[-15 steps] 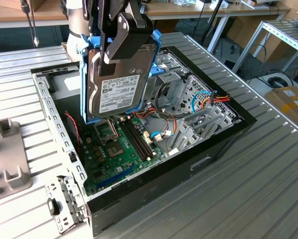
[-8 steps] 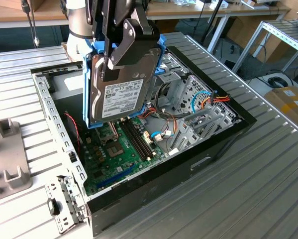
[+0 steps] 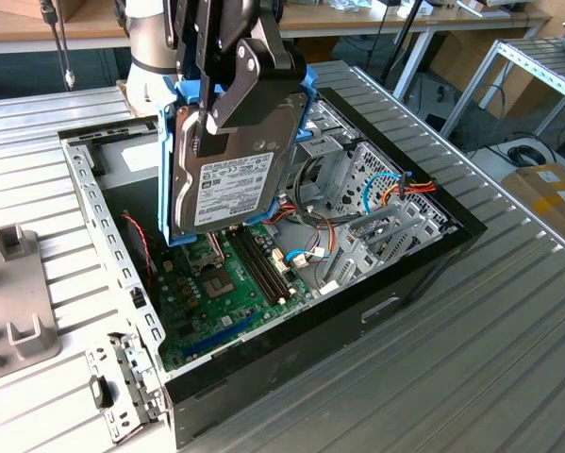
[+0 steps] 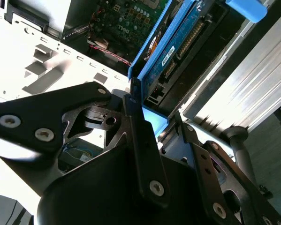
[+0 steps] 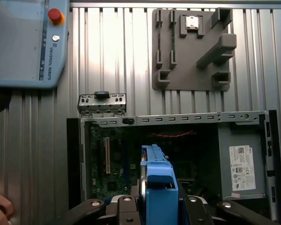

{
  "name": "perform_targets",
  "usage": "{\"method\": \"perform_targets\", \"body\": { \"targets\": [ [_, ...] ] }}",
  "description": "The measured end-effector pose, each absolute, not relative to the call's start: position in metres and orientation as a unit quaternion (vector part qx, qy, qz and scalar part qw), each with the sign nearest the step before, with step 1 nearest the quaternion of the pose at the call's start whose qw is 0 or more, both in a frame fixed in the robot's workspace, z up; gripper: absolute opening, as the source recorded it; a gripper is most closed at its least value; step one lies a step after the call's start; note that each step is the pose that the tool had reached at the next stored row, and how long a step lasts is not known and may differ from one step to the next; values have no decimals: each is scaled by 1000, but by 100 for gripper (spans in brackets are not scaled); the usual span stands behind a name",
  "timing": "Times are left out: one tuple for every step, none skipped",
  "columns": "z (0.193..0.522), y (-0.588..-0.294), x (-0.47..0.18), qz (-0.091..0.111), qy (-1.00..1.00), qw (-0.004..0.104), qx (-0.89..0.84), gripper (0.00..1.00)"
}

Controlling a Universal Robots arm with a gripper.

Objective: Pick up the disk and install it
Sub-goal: 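Pick up the disk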

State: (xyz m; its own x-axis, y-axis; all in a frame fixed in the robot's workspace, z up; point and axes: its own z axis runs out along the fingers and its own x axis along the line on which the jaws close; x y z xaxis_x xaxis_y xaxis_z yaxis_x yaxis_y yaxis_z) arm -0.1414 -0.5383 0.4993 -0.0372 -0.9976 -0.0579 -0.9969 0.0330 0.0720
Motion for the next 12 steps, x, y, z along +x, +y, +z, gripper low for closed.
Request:
{"method": "perform_targets", "body": {
  "targets": [
    [499,-539,-141,-46,-719,4,694,37],
    [499,-539,-141,-46,-719,4,694,37],
    [499,-539,-141,-46,-719,4,694,37],
    [499,-540,-141,-46,-719,4,694,37],
    [499,-540,-141,-46,-719,4,694,37],
    [499,-541,-141,-46,-719,4,694,37],
    [499,-541,-141,-46,-719,4,694,37],
    [499,-541,-141,-46,-719,4,694,37],
    [499,-542,-141,-46,-719,4,694,37],
    [499,-542,-141,-46,-719,4,694,37],
    [499,-542,-141,-46,-719,4,694,37],
    [499,-543,-141,-46,-719,4,694,37]
  ]
}}
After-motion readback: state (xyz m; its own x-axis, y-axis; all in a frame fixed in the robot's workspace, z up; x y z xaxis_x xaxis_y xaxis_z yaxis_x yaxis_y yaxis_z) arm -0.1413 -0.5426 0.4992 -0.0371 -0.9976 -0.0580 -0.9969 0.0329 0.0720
